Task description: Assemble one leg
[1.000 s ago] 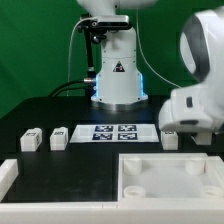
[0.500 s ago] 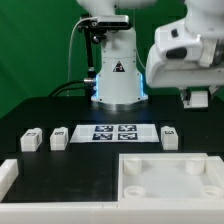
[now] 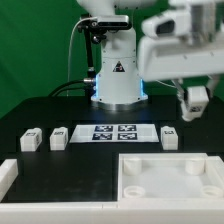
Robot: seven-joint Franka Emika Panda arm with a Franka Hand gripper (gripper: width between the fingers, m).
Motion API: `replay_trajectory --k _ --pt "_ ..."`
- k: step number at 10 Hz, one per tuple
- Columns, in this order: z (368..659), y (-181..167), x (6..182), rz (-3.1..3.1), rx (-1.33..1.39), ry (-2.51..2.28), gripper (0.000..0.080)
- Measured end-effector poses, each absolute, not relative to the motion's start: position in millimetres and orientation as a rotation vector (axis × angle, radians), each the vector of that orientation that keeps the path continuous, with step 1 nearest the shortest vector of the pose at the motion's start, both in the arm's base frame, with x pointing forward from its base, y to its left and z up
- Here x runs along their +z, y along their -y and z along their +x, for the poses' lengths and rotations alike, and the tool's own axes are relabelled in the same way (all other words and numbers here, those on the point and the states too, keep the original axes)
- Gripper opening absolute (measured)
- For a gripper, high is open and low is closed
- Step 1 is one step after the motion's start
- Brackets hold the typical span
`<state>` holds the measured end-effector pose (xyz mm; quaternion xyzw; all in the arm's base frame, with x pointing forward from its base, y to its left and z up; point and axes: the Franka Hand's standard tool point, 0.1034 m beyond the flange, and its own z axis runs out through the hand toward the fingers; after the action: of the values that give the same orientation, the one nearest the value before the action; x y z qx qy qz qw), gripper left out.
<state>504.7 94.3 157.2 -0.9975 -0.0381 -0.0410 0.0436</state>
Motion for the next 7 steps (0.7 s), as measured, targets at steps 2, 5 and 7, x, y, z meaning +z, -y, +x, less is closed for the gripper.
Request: replay_trajectory --k 2,5,7 --pt "544.3 -83.8 185.8 -3.038 -0.356 0.102 0.0292" --pt "553.4 -80.8 199.2 -2.947 -0.825 0.086 0.0292" --pt "551.3 -80.4 195.2 -2.938 -0.859 0.086 0.0292"
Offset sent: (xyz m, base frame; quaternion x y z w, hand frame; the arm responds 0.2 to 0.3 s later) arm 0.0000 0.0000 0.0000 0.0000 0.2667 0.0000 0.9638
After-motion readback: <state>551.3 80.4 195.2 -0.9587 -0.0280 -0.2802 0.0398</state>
